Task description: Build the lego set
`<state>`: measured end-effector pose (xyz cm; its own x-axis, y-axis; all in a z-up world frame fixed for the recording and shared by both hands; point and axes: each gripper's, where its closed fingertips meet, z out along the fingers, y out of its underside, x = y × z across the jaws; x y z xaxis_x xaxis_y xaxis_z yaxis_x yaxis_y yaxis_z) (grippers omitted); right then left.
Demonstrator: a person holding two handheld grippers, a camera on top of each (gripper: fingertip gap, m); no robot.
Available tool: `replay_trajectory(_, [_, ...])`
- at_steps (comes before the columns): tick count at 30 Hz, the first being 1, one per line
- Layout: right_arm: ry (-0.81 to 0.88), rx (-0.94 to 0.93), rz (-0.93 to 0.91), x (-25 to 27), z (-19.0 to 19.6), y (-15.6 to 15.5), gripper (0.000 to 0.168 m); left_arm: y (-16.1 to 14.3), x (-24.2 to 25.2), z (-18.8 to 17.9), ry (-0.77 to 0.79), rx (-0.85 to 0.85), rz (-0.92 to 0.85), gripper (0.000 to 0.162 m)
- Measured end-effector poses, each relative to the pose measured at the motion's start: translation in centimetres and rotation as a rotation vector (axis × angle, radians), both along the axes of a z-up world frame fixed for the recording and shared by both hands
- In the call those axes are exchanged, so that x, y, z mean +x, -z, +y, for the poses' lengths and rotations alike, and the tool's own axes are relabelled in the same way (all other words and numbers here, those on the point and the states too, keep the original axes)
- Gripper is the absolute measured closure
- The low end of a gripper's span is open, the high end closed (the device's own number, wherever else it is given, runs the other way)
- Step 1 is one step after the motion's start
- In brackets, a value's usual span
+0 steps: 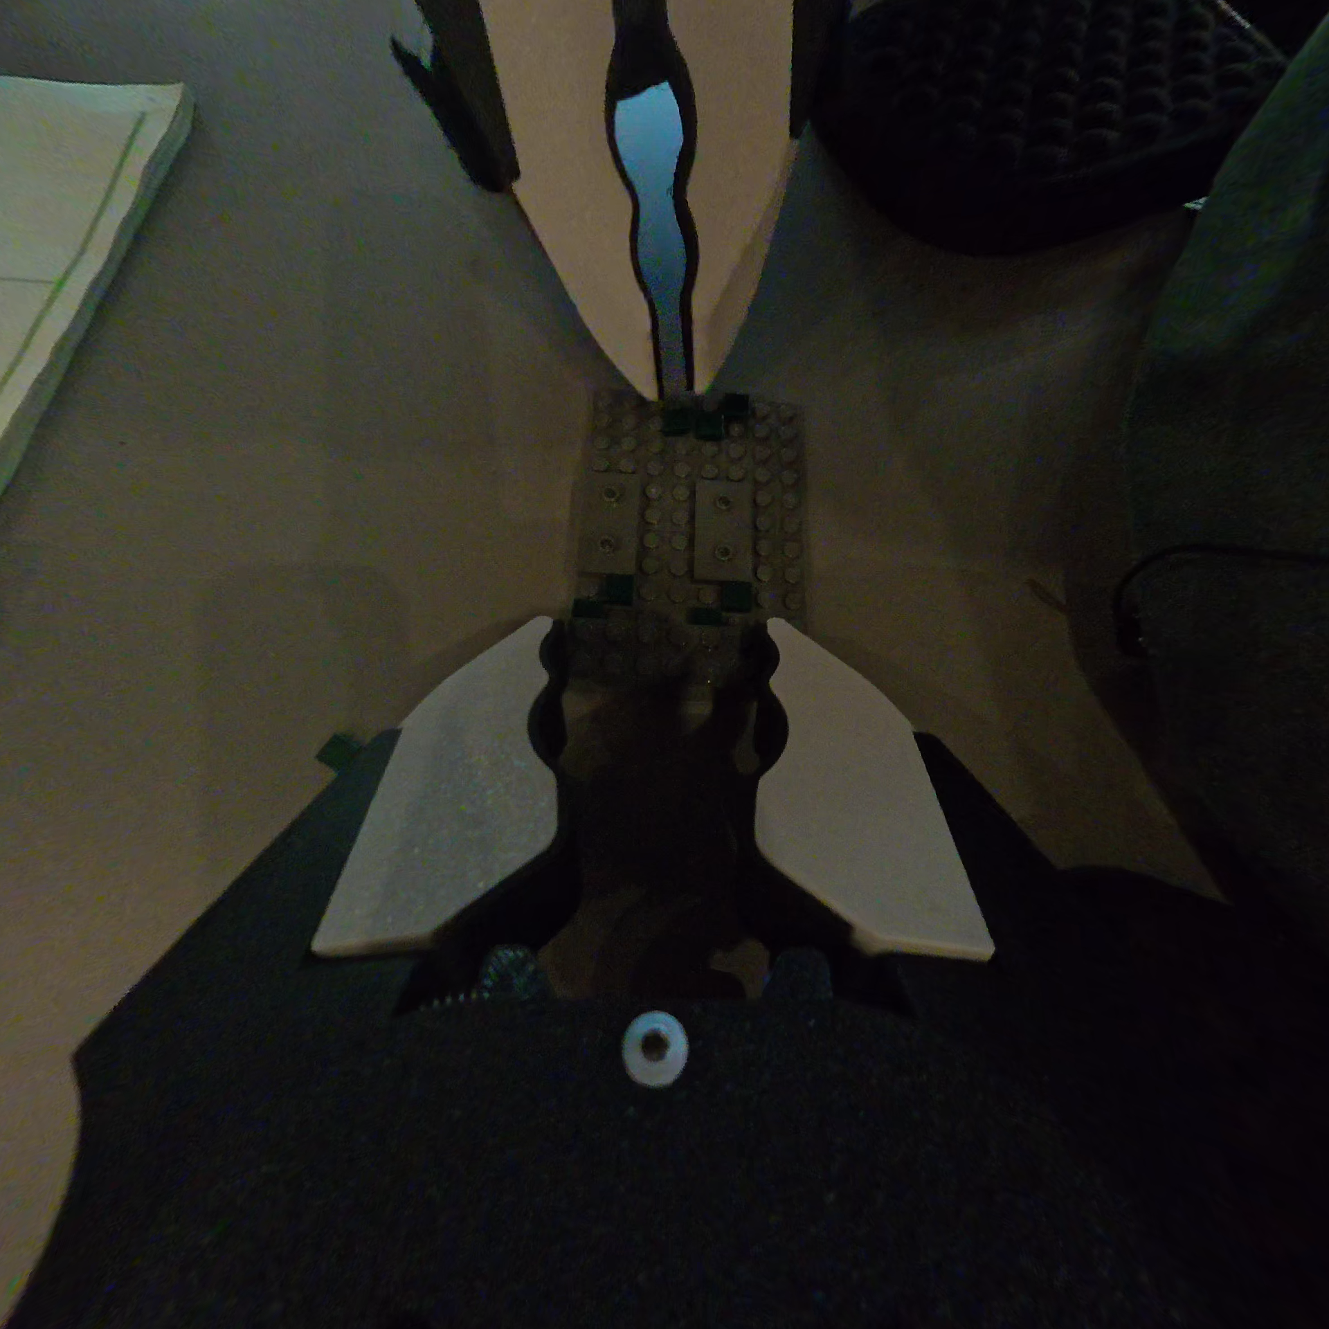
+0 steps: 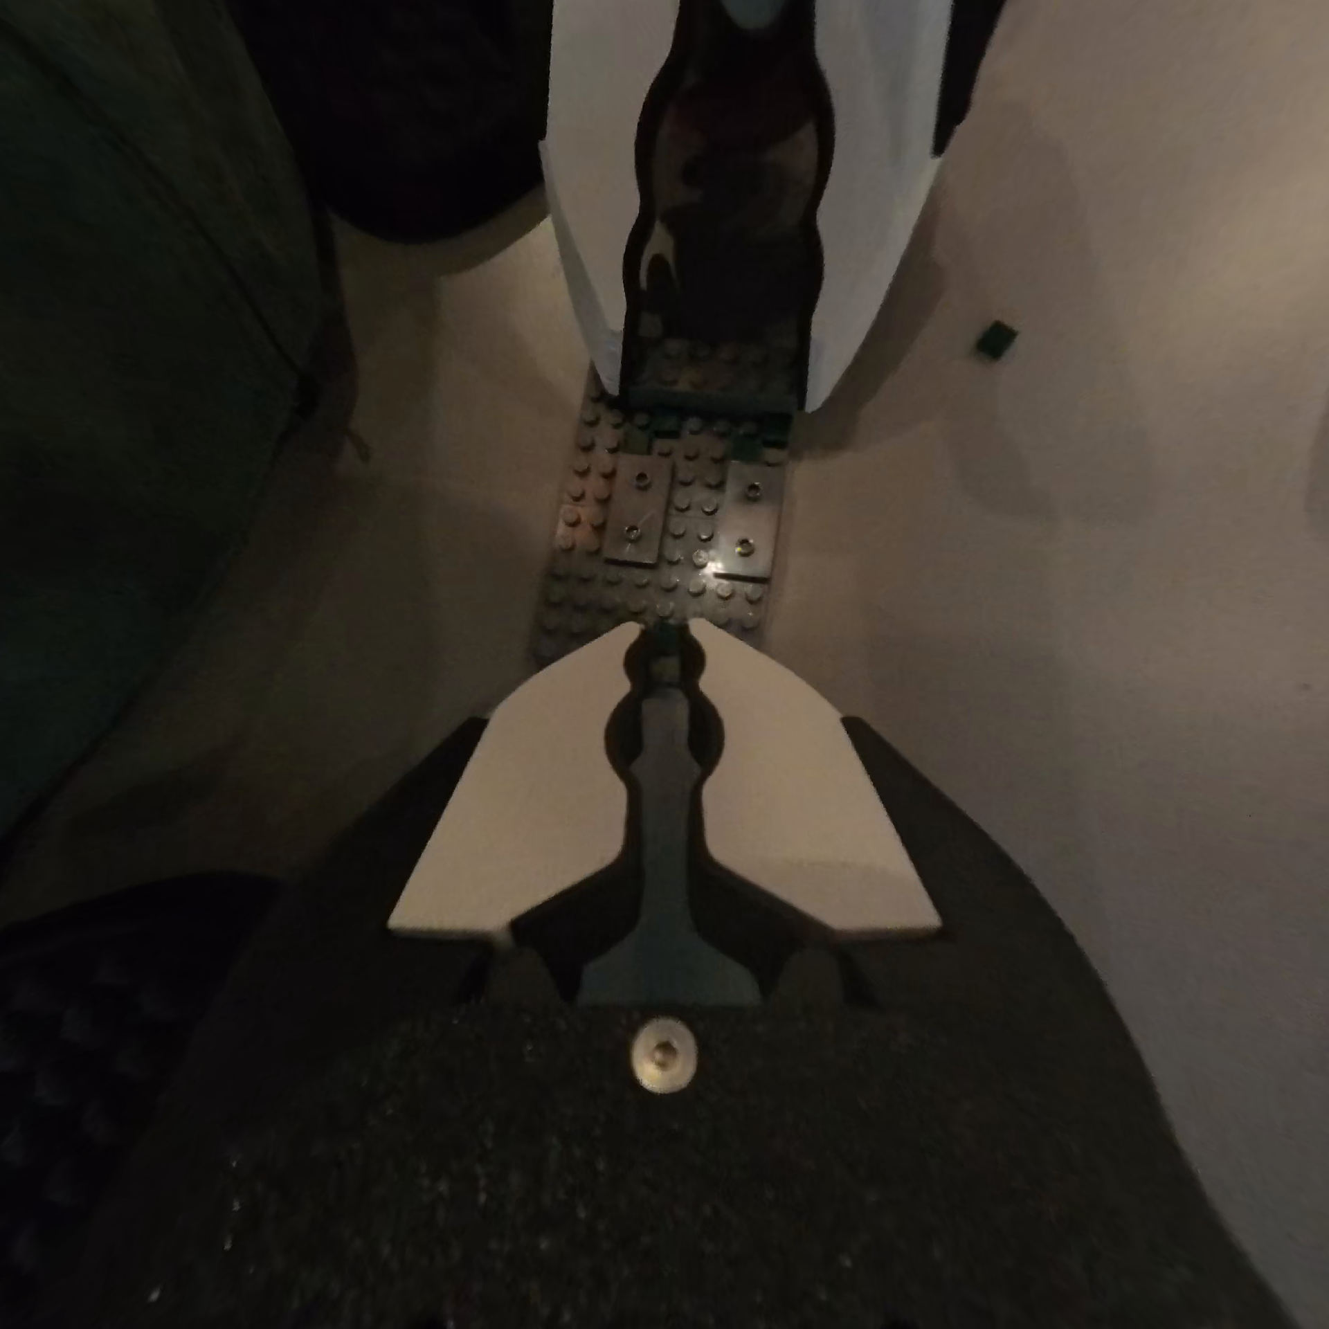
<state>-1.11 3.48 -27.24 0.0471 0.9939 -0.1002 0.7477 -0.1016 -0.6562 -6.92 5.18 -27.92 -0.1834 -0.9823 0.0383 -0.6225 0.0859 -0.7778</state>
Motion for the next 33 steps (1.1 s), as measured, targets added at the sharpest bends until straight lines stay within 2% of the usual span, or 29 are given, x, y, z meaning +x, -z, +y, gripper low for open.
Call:
replay_trajectory(4, [-0.07,0.0,-0.012,-0.2,-0.1,0.5,0.157,0.0,0.0,-0.1,0.005,0.0,-0.001,0.112])
replay_trajectory(15, [-0.255,-0.102,-0.018,-0.2,-0.5,0.9,0.161,0.0,0.0,-0.2,0.019,-0.005,0.004,0.112])
replay_trajectory(22, [-0.224,-0.087,0.014,-0.2,-0.6,0.4,0.162,0.0,0.0,-0.2,0.022,-0.007,0.004,0.112])
replay_trajectory(23, [-0.215,-0.082,0.02,-0.2,-0.6,0.2,0.168,0.0,0.0,-0.2,0.023,-0.006,0.004,0.112])
replay_trajectory(30, [-0.168,-0.016,-0.004,0.3,0.3,-0.4,0.168,0.0,0.0,-0.3,0.022,-0.004,0.003,0.112])
replay_trajectory(33, [-0.156,-0.002,-0.028,0.4,0.4,0.0,0.161,0.0,0.0,-0.3,0.023,-0.003,0.002,0.112])
